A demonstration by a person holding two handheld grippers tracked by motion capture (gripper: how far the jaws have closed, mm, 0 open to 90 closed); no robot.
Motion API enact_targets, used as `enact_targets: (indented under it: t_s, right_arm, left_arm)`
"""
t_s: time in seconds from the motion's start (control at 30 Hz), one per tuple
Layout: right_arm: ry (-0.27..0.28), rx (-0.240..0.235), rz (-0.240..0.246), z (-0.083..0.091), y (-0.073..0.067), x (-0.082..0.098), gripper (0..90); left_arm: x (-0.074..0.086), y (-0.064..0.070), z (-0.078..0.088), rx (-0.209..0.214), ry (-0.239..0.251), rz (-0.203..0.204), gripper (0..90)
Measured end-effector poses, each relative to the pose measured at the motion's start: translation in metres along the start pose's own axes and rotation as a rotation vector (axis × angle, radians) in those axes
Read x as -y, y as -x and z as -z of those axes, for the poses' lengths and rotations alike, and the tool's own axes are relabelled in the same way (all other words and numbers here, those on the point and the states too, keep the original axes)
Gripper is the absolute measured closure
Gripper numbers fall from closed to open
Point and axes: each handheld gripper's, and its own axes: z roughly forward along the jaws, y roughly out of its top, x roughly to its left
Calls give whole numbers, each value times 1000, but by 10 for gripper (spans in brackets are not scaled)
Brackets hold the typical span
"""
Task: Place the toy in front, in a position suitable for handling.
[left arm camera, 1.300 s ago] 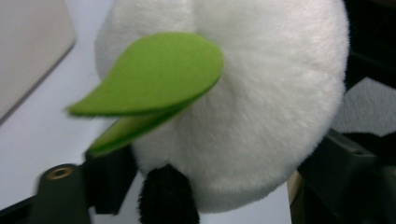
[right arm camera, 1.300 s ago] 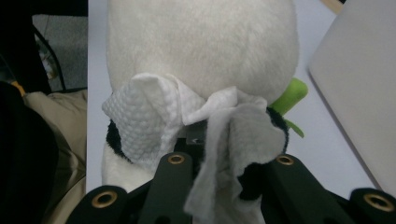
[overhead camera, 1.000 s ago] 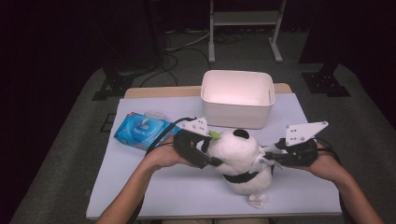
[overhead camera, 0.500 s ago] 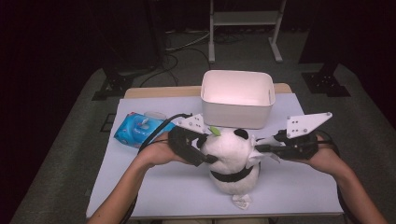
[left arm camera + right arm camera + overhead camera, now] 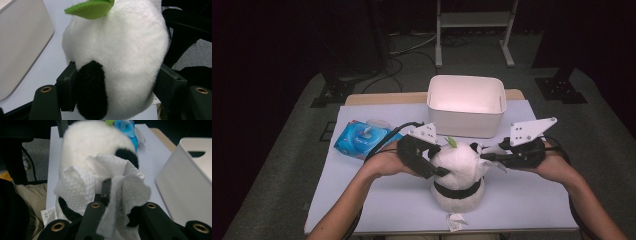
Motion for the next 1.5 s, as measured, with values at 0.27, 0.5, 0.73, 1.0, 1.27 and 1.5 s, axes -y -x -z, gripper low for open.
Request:
enact_targets:
  t_s: [0.27, 0.5, 0.73, 1.0, 1.27, 1.5]
  right_arm:
    - [-15, -10, -84, -9, 1, 39, 790]
    - [-7, -14, -115, -7, 1, 46, 790]
    - [35, 2, -81, 7, 4, 23, 790]
    - [35, 8, 2, 14, 4, -19, 790]
    - [-43, -3, 89, 2, 0, -50, 790]
    - [-76, -15, 70, 3, 1, -45, 788]
  left_arm:
    - [3, -2, -1, 5, 23, 11, 288]
    - [1, -2, -5, 8, 33, 10, 284]
    - [-2, 0, -7, 6, 33, 4, 281]
    - [-10, 3, -13, 6, 20, -14, 279]
    - [-15, 5, -17, 10, 18, -19, 270]
    - [-7, 2, -17, 28, 54, -16, 177]
